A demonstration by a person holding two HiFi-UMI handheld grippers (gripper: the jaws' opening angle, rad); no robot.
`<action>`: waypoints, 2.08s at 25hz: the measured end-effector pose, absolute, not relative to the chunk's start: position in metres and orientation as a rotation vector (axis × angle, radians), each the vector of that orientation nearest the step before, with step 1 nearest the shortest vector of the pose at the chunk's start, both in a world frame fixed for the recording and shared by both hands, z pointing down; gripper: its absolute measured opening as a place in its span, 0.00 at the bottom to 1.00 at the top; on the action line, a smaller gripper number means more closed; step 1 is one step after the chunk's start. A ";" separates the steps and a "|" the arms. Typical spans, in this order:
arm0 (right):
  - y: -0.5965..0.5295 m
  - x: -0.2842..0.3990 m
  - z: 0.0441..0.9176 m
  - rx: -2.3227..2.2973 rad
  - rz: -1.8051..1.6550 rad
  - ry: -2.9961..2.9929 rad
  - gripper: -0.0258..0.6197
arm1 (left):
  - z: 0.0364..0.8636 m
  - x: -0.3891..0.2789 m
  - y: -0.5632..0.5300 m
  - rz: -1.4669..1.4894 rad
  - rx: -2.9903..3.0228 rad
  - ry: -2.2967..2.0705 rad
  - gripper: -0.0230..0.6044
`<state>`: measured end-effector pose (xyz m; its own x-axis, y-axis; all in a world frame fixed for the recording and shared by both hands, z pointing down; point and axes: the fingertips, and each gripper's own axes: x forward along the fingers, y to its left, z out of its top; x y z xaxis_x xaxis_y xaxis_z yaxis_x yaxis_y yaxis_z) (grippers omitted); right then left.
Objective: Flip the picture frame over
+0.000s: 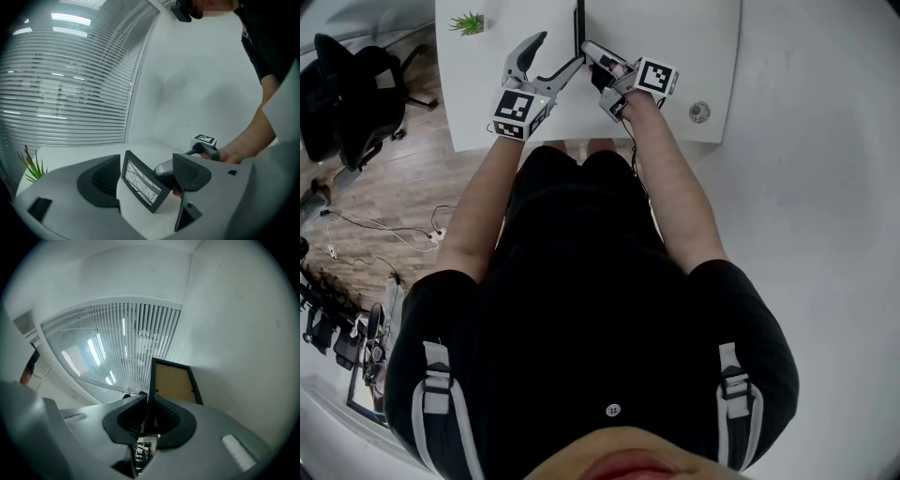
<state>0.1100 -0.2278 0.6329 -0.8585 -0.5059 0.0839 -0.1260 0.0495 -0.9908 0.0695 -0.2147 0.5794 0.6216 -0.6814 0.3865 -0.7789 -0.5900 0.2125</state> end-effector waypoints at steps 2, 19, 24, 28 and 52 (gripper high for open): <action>-0.228 0.111 0.632 -0.651 -1.889 2.058 0.12 | 0.576 0.070 -0.216 0.370 2.486 -1.171 0.60; -0.238 0.106 0.627 -0.957 -1.803 2.531 0.37 | 0.586 0.059 -0.212 0.365 2.458 -1.166 0.60; -0.229 0.098 0.636 -1.145 -1.731 2.826 0.38 | 0.583 0.052 -0.213 0.351 2.461 -1.175 0.60; -0.227 0.093 0.643 -1.381 -1.658 2.991 0.33 | 0.578 0.041 -0.212 0.344 2.457 -1.191 0.60; -0.213 0.139 0.647 -1.431 -1.990 2.337 0.16 | 0.545 0.029 -0.190 0.292 2.507 -1.172 0.60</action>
